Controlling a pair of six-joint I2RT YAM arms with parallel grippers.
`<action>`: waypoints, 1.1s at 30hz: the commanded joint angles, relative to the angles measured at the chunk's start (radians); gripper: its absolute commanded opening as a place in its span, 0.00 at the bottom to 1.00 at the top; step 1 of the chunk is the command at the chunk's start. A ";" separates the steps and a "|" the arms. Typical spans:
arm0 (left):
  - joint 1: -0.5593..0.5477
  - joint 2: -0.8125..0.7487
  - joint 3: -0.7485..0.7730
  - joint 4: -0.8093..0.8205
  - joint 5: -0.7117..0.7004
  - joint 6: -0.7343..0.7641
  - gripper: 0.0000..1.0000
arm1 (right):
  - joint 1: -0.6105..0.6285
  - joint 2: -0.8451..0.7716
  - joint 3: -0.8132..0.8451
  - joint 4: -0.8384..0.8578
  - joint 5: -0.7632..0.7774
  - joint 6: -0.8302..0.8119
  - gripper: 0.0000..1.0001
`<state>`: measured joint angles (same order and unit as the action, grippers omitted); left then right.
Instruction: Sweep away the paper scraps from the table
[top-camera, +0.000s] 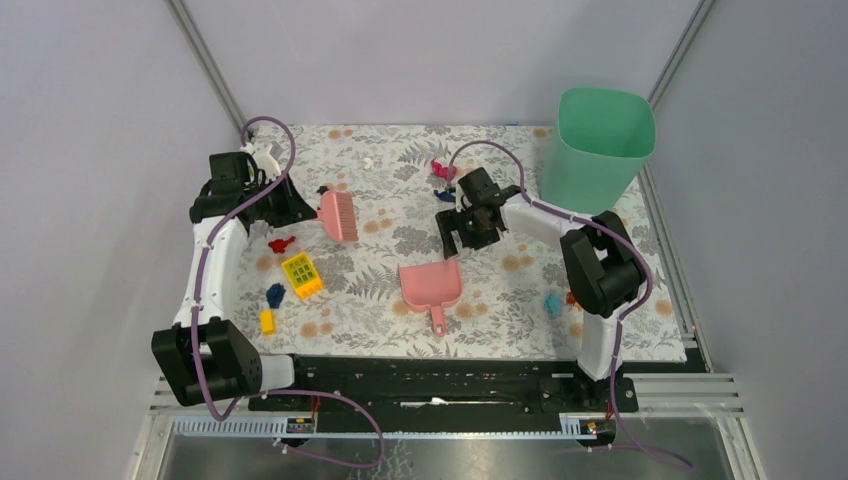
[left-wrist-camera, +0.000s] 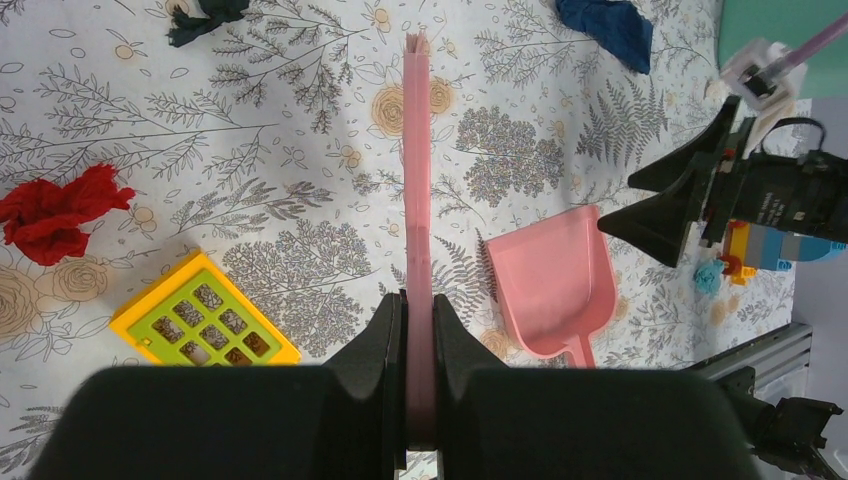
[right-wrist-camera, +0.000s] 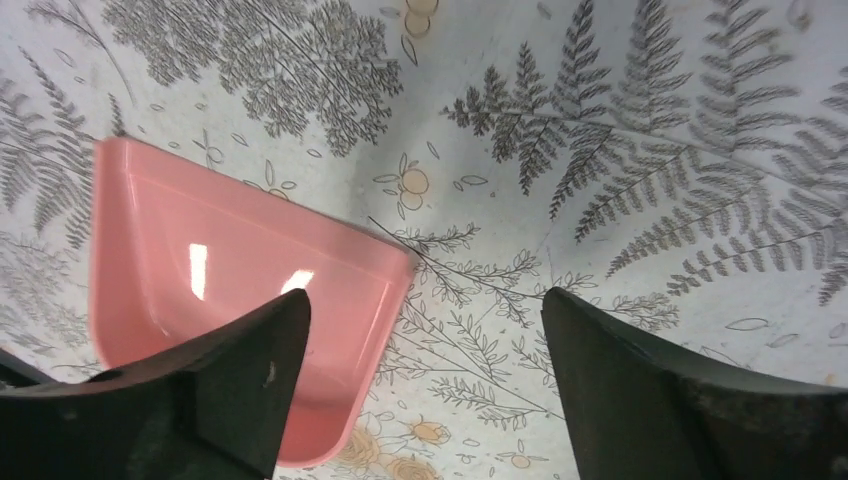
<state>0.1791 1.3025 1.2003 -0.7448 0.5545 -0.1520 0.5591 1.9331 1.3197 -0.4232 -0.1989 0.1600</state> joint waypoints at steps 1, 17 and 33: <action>0.009 -0.012 0.019 0.052 0.033 -0.007 0.00 | -0.030 -0.102 0.110 -0.037 -0.013 -0.067 0.99; 0.008 0.012 0.010 0.059 0.054 -0.014 0.00 | -0.037 -0.344 -0.083 -0.098 -0.147 -0.145 1.00; 0.009 0.016 -0.014 0.071 0.120 -0.011 0.00 | -0.022 -0.347 -0.216 -0.106 0.009 -0.121 1.00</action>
<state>0.1818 1.3178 1.1828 -0.7265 0.6273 -0.1585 0.5304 1.6100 1.1145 -0.5297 -0.3038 0.0074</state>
